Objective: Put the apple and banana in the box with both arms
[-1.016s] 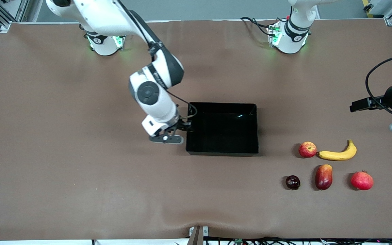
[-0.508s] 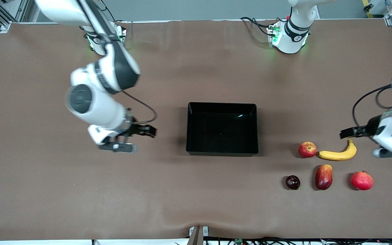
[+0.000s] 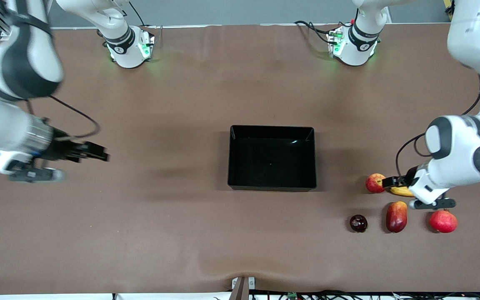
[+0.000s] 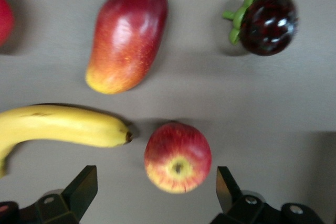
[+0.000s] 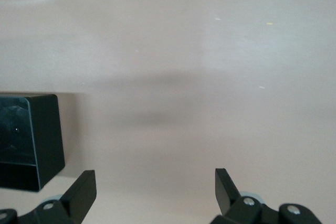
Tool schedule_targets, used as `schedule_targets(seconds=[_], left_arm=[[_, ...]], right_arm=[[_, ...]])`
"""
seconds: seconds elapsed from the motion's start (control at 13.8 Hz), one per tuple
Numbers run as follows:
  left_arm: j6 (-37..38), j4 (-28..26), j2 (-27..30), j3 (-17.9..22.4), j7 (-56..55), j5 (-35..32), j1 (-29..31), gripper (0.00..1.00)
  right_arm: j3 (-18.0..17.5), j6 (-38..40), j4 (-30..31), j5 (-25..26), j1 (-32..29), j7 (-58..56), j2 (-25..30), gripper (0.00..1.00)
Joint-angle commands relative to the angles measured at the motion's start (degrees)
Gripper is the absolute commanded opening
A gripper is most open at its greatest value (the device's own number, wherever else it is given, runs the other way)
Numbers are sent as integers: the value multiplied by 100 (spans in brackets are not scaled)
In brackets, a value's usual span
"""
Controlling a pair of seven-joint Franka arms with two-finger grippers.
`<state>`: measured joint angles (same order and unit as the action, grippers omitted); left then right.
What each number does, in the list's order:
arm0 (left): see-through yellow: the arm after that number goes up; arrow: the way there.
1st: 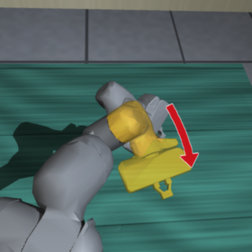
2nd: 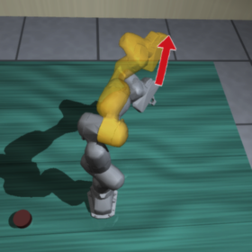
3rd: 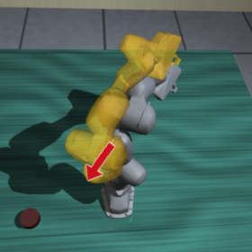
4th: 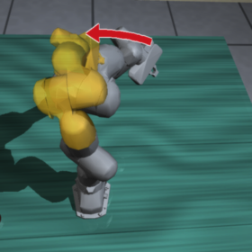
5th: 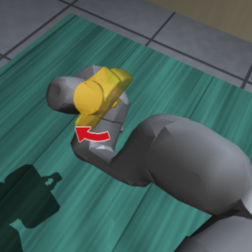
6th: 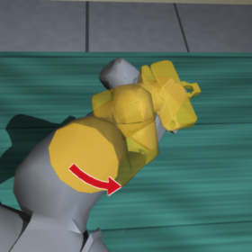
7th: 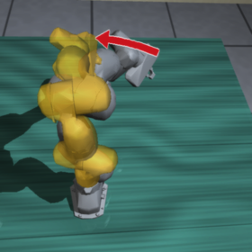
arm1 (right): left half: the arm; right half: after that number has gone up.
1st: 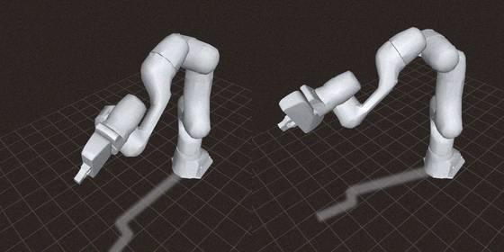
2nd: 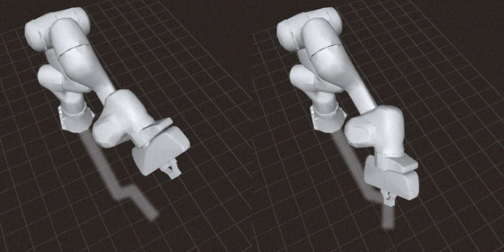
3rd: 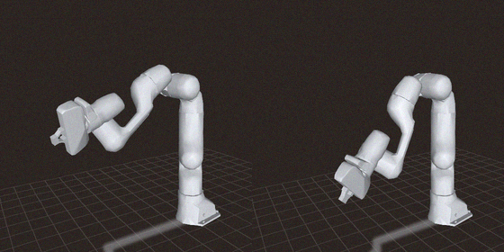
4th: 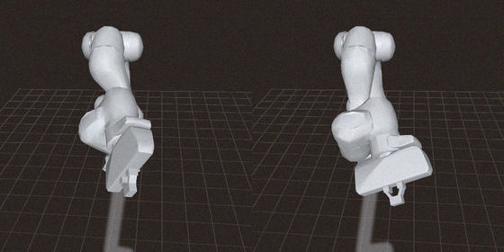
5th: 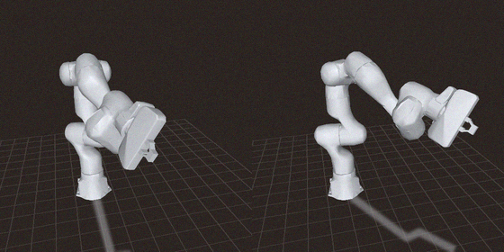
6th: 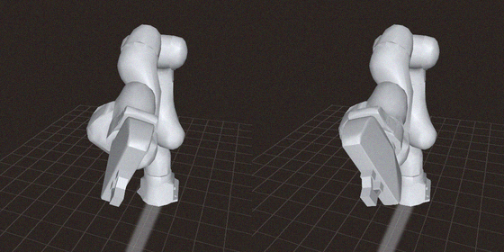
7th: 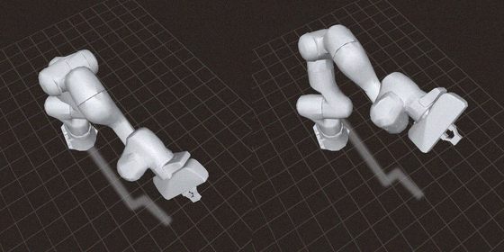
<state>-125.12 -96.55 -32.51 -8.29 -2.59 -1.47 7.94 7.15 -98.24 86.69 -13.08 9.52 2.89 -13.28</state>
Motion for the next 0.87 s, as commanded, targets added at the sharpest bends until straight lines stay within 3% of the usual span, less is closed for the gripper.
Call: schedule_targets(seconds=[0.0, 0.29, 0.44, 0.58, 0.65, 0.8], left_arm=[[-100, -4, -220, -15, -215, -108, -142, 100], [-126, -48, -379, 3, -286, -108, -222, 100], [-188, -48, -458, 20, -277, -117, -222, 100], [-188, -57, -502, 29, -260, -291, -214, 100], [-188, -66, -511, 20, -294, -519, -214, 93], [-188, -75, -520, 12, -443, -548, -240, 69]], right_arm=[[58, 392, 199, 496, -99, -69, 693, 100], [-64, 1007, 155, 710, -652, -156, 1196, 100], [-432, 1332, 146, 859, -1161, -192, 1511, 100], [-504, 1649, 172, 1122, -1190, -183, 1793, 100], [-504, 1676, 181, 1193, -1164, -192, 1829, 100], [-495, 1624, 164, 1290, -1154, -192, 1777, 100]])
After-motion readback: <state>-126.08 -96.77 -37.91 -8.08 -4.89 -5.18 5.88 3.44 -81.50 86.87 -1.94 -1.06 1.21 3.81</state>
